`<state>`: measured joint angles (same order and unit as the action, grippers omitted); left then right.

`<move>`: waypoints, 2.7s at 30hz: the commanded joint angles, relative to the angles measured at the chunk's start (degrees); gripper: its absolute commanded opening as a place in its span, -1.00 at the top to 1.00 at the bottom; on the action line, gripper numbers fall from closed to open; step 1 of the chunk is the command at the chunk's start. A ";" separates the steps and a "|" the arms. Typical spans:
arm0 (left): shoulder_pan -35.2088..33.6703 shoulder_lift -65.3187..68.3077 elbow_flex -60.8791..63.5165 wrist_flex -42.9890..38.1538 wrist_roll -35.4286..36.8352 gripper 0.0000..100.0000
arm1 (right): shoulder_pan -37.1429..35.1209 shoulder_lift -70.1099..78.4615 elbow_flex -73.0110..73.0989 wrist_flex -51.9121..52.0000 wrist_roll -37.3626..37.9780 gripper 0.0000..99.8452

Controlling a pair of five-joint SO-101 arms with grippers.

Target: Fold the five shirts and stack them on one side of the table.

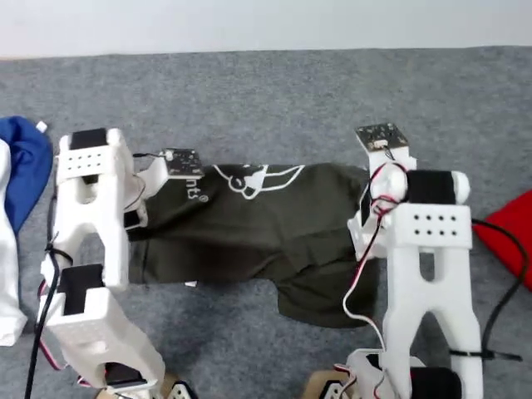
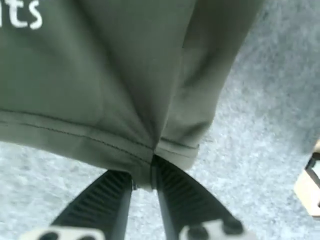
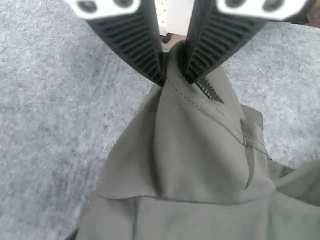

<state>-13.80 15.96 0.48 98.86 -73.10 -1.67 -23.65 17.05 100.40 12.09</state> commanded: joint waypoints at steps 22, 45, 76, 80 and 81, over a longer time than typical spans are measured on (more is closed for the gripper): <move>-4.57 5.54 3.91 1.58 -4.22 1.00 | 6.81 -3.03 15.21 -2.42 7.38 0.98; -4.48 5.54 -10.24 1.58 1.85 0.75 | 6.99 -3.30 6.42 -3.82 11.43 0.34; 0.26 6.24 -10.51 1.49 1.23 0.75 | -2.51 -0.13 16.62 1.98 10.55 0.20; 2.37 6.24 -9.10 0.97 1.41 0.75 | -8.31 4.00 14.77 1.54 2.73 0.20; 2.90 6.24 -8.48 0.44 1.49 0.75 | -10.86 4.79 14.51 1.54 1.14 0.20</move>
<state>-12.48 22.46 -8.48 98.77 -71.08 -7.38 -20.31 34.11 100.40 17.89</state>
